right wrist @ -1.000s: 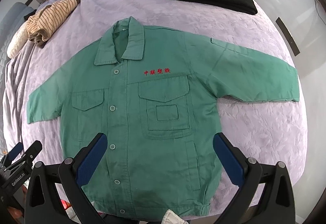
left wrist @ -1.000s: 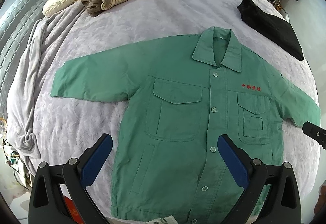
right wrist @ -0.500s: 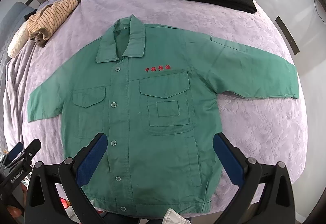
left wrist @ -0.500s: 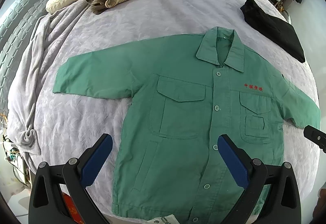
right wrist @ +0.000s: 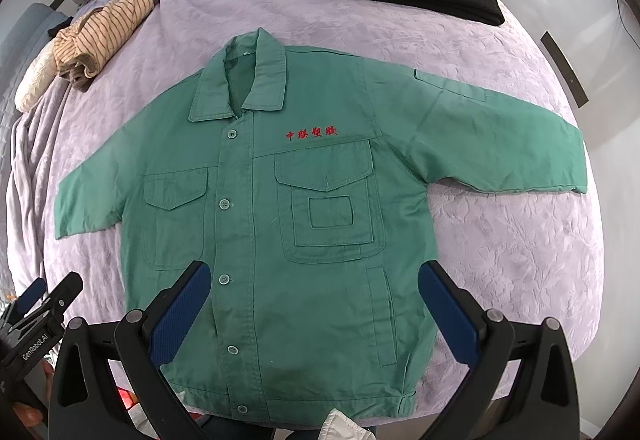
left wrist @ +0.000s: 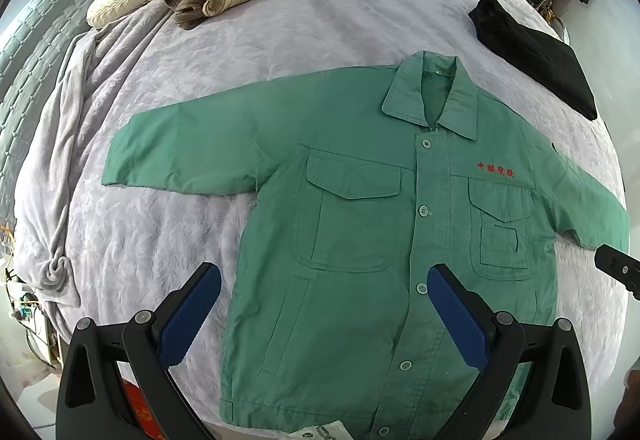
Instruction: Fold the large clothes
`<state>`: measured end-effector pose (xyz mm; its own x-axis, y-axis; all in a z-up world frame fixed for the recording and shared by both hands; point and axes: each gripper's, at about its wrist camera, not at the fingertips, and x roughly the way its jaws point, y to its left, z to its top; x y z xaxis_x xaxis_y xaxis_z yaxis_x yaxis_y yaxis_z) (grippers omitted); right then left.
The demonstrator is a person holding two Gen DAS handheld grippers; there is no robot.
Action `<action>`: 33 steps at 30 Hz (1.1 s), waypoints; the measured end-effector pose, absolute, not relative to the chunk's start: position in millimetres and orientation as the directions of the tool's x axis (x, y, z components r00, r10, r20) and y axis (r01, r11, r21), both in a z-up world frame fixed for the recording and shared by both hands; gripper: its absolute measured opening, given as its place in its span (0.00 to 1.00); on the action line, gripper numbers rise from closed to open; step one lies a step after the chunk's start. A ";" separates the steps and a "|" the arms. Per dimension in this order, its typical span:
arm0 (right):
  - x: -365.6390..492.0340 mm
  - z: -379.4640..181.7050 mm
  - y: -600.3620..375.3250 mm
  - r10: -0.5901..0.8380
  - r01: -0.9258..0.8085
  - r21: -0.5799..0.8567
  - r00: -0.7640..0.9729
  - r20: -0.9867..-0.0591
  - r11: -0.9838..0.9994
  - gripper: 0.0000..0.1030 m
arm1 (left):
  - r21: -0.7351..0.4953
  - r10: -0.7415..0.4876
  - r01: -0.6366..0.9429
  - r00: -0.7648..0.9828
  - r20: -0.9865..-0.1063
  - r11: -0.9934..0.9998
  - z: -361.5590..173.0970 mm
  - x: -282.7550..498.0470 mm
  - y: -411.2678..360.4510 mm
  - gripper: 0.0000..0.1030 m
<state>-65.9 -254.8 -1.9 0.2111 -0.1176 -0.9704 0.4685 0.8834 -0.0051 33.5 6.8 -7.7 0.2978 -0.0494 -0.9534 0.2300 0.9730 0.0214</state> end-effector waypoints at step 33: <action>-67.1 -3.2 -254.7 -0.111 0.471 0.000 0.207 -0.972 0.882 1.00 | 0.023 -0.049 0.232 0.297 -0.954 0.972 -7.4 33.7 5.3 1.00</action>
<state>-67.1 -254.7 -3.2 0.2072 -0.1106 -0.9720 0.4705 0.8824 -0.0001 33.7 5.3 -7.4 0.2970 -0.0489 -0.9536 0.2324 0.9724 0.0225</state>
